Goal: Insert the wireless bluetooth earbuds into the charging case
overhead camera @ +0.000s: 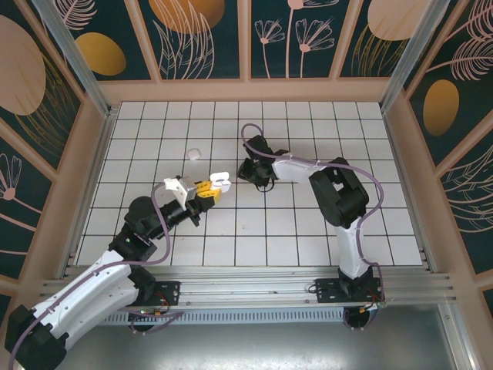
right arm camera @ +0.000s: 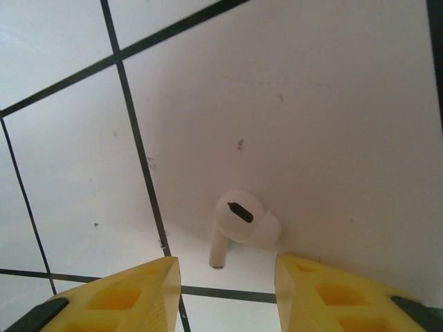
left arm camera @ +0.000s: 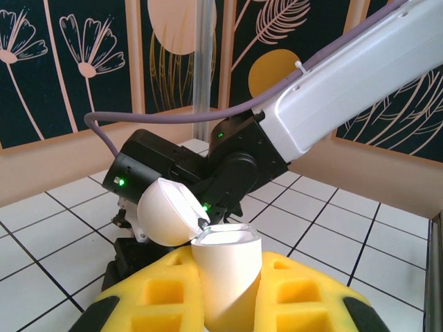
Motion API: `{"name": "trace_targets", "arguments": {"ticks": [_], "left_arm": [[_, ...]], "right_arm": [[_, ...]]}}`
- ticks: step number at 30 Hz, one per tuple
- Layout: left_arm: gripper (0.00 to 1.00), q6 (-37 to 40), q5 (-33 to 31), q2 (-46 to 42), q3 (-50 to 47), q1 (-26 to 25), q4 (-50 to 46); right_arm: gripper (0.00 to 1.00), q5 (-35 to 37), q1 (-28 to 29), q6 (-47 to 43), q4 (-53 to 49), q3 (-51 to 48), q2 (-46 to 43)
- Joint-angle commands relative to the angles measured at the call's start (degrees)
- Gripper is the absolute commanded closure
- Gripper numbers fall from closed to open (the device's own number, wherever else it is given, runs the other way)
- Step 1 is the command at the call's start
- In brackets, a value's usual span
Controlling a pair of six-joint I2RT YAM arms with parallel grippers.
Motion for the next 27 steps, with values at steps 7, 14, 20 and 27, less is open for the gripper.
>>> {"name": "trace_targets", "arguments": {"ticks": [7, 14, 20, 27], "left_arm": [[1.00, 1.04, -0.30, -1.55, -1.24, -0.20, -0.06], [1.00, 0.78, -0.63, -2.21, -1.71, -0.18, -0.24], [1.00, 0.67, -0.61, -2.33, -2.03, -0.25, -0.24], [1.00, 0.34, -0.67, -2.17, -2.67, -0.25, 0.37]], "right_arm": [[0.59, 2.91, -0.07, -2.38, -4.56, 5.10, 3.61], [0.61, 4.85, -0.16, -4.42, -7.02, 8.00, 5.34], [0.62, 5.93, -0.16, -6.23, -9.57, 11.00, 7.32], [0.65, 6.20, -0.07, -8.38, -12.73, 13.82, 9.32]]}}
